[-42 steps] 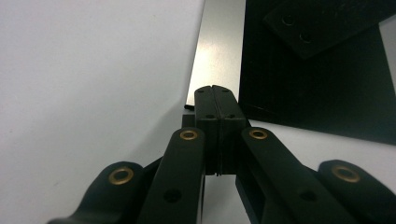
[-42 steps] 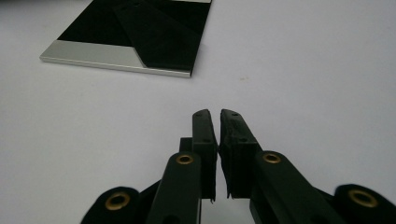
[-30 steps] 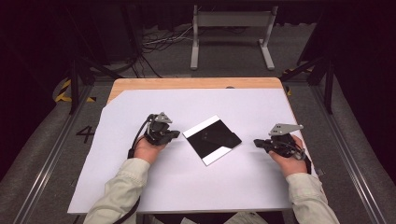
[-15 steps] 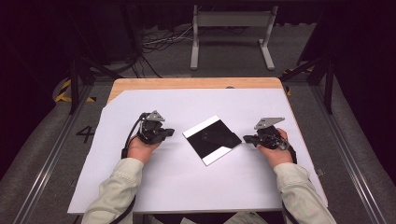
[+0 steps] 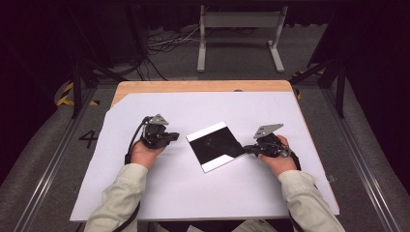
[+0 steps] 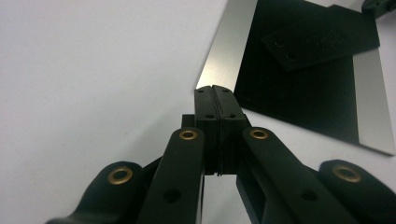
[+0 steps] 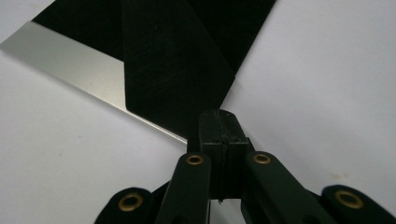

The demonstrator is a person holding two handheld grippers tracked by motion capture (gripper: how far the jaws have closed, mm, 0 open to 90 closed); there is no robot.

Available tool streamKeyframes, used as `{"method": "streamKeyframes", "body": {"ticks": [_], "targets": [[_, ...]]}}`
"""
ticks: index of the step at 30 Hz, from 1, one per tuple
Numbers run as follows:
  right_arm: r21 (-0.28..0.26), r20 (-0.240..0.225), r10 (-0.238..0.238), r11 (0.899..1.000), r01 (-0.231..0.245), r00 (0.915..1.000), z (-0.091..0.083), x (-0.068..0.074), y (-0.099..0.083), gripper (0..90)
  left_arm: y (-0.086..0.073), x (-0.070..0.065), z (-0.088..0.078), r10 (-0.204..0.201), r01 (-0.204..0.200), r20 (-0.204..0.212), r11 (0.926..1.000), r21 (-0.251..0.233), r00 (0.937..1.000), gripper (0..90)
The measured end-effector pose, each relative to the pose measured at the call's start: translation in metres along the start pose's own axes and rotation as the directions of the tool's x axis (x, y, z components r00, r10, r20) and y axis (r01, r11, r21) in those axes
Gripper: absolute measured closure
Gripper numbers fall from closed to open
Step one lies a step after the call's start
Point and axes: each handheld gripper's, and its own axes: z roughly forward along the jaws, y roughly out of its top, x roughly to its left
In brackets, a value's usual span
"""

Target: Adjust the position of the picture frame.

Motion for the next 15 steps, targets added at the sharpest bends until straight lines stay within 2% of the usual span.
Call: {"method": "streamKeyframes", "body": {"ticks": [2,5,15], "targets": [[0.002,-0.009,-0.005,1.0,0.005,1.0,0.001,0.002,0.001,90.0,0.0,0.001,-0.001,0.0,0.0,-0.002,1.0,0.0,1.0,89.1],[0.011,-0.05,-0.031,0.999,0.031,0.9983,0.005,0.018,0.006,90.0,-0.001,0.002,-0.002,-0.012,0.012,-0.006,0.9999,-0.007,0.9999,88.4],[0.006,-0.107,-0.073,0.997,0.074,0.9916,0.014,0.044,0.014,90.0,-0.003,0.007,-0.007,-0.038,0.038,-0.012,0.9989,-0.028,0.9992,87.1]]}}
